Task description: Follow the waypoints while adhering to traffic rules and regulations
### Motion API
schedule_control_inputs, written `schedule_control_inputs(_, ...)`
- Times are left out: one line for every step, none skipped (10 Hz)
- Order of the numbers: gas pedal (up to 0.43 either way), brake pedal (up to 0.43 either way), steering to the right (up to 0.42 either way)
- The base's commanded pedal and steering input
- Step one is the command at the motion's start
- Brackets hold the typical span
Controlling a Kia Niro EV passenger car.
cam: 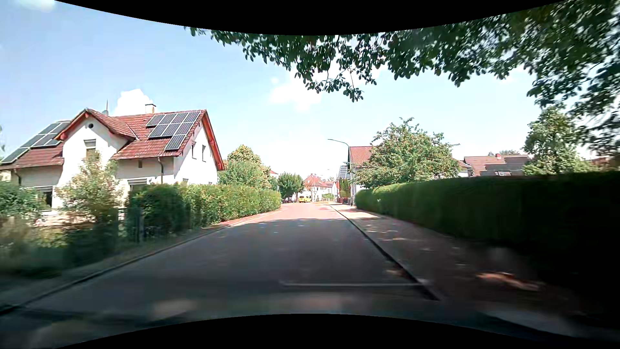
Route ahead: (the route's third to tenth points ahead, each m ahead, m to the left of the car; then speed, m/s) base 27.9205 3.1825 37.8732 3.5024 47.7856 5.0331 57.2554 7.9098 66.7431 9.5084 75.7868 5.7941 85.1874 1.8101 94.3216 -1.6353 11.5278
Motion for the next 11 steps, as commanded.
schedule_control_inputs(0.11, 0.0, -0.006)
schedule_control_inputs(0.098, 0.0, -0.006)
schedule_control_inputs(0.098, 0.0, -0.006)
schedule_control_inputs(0.087, 0.0, -0.006)
schedule_control_inputs(0.079, 0.0, -0.005)
schedule_control_inputs(0.079, 0.0, -0.005)
schedule_control_inputs(0.079, 0.0, -0.005)
schedule_control_inputs(0.059, 0.0, -0.005)
schedule_control_inputs(0.047, 0.0, -0.005)
schedule_control_inputs(0.039, 0.0, -0.005)
schedule_control_inputs(0.028, 0.0, -0.004)
